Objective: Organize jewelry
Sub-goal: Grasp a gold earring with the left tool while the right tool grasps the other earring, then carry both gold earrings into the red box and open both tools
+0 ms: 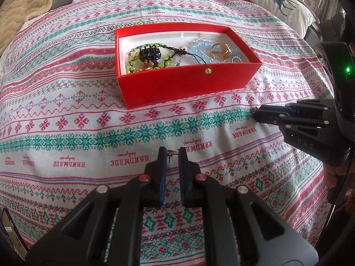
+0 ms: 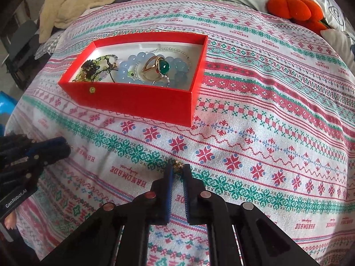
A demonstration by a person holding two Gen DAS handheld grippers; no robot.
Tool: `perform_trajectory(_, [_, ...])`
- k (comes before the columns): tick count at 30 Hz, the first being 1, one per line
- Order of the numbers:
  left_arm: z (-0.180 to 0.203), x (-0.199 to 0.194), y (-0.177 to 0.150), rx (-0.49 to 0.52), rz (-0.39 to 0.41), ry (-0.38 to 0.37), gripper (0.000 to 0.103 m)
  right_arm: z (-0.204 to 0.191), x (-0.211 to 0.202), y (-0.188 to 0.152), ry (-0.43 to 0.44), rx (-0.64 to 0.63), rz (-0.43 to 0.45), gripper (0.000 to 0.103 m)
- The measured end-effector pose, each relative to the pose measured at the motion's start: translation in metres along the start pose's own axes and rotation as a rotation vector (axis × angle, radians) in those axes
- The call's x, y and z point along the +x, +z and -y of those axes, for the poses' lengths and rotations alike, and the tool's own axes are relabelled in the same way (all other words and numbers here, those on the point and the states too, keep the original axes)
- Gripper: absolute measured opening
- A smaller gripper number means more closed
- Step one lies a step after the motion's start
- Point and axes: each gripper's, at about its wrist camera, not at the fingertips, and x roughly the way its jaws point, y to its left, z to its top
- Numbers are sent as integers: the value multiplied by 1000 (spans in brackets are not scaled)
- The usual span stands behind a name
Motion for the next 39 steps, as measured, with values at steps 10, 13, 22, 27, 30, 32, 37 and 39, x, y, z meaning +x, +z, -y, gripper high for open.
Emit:
perform_trajectory(10, [-3, -16, 20, -21, 55, -11, 12, 3, -28, 9, 30, 24, 57, 9])
perform_trajectory(13, [-5, -23, 31, -40, 85, -17, 12, 5, -41, 18, 46, 51, 93, 9])
perform_trajectory(22, [2, -27, 64, -53, 165, -28, 12, 7, -60, 51, 97, 111, 188, 9])
perform_trajectory(27, [3, -18, 77, -63, 182, -14, 12, 5, -49, 62, 107, 136, 187, 9])
perform_trajectory(30, [-2, -10, 81, -90, 167, 8, 12, 7, -44, 68, 119, 149, 192, 10])
perform_trajectory(32, [-5, -7, 82, -102, 159, 21, 12, 8, -42, 70, 134, 159, 201, 10])
perform_trajectory(37, [-6, -13, 81, -105, 165, 45, 37, 12, -44, 72, 148, 181, 197, 14])
perform_trajectory(39, [-5, -20, 79, -106, 176, 50, 45, 12, -49, 70, 135, 180, 200, 14])
